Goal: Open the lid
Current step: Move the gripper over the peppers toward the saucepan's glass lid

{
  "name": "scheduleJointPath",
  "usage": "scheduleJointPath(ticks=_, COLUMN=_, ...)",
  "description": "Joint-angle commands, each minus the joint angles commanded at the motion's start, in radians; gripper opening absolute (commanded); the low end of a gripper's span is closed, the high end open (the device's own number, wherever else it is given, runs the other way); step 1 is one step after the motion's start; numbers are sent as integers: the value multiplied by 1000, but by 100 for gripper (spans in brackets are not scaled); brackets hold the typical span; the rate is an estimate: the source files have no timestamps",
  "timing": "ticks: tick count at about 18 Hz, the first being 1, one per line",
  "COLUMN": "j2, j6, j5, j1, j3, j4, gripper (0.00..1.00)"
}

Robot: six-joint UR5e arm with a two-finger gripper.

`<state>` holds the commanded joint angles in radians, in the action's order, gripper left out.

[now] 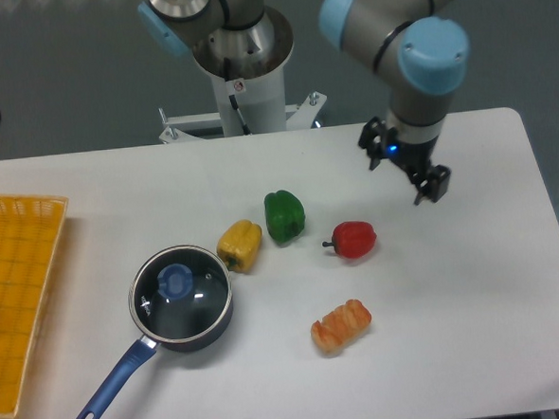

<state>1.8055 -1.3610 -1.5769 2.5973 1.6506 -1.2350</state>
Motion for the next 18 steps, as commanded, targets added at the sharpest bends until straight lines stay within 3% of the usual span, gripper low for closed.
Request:
scheduleJointPath(ticks=10, j2=28, j6=224, j5=-3, j1=-216, j3=17, j4=32, gripper=100)
scheduleJointPath(ticks=14, j2=31, j6=279, j5=-3, j1=-275, j3=41, j4=103, gripper=100)
scheduleJointPath(ticks=18, j2=29, j6=330, j5=-2, j1=-318, j3=41, j4=117, gripper=100)
